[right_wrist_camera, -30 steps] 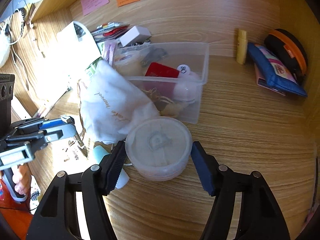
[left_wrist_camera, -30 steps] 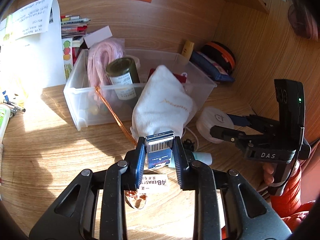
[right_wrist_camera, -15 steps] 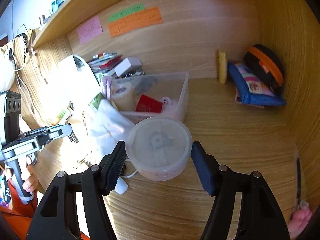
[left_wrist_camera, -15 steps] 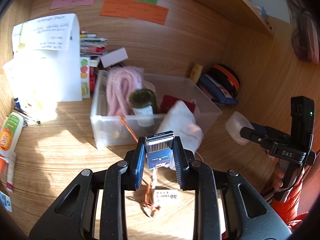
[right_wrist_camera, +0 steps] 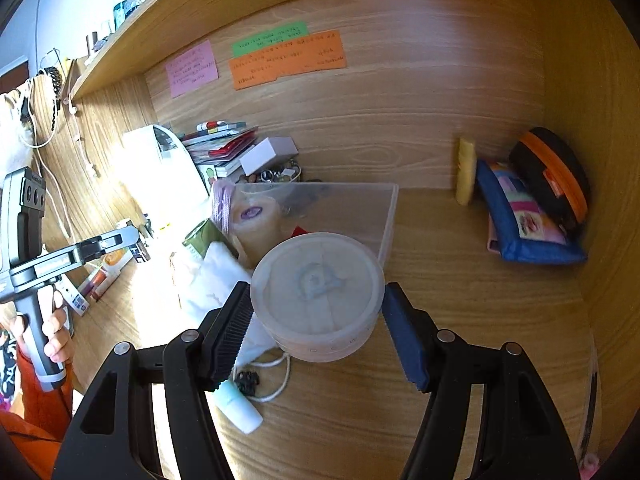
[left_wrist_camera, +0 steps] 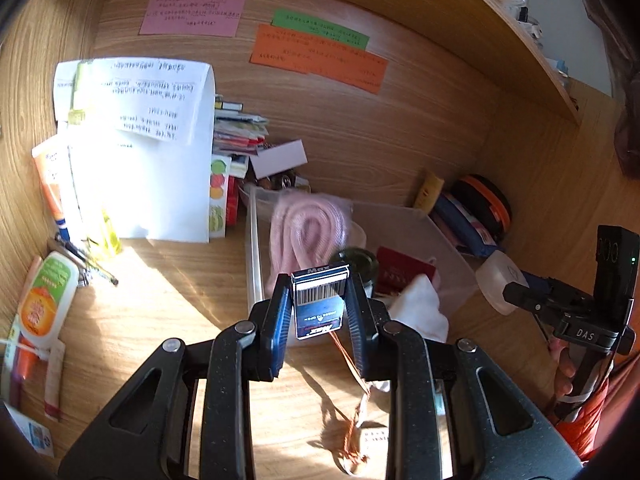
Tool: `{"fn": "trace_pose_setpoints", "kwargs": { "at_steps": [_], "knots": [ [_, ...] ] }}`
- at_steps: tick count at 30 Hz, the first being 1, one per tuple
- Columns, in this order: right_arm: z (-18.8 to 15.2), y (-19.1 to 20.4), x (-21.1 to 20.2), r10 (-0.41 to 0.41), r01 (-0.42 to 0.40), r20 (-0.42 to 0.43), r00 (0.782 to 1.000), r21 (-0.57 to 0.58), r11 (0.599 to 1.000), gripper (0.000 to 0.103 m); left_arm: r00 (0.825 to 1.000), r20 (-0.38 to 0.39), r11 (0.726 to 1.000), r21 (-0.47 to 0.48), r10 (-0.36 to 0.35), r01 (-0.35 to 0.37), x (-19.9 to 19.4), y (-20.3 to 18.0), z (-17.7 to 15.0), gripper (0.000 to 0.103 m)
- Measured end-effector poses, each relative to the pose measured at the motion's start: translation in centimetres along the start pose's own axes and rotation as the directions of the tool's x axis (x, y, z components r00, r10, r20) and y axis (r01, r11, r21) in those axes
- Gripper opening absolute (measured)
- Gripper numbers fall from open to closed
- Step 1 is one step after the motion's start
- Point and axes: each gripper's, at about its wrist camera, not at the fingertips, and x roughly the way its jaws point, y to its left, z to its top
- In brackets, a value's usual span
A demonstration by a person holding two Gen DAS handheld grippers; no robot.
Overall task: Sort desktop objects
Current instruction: 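Carry the blue box and white container over the clear box, then open both tools to release the blue box and white container into the box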
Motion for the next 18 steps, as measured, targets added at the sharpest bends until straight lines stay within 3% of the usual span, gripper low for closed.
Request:
{"fn": "trace_pose_setpoints", "kwargs": {
  "at_steps": [6,18],
  "knots": [
    [1.3,-0.6,1.5,0.002,-0.002,-0.010,1.000,0.005,1.000,0.063,1.000,0.011,1.000,0.014,0.003,-0.003,1.3,0.4,1.1,0.026],
    [2.5,-0.3,4.9,-0.004,0.004,-0.060,0.998,-0.012,1.000,0.063,0.999,-0.045,1.000,-0.011,-0.004,0.003,4.6,1.7,1.5,0.026]
  ]
}}
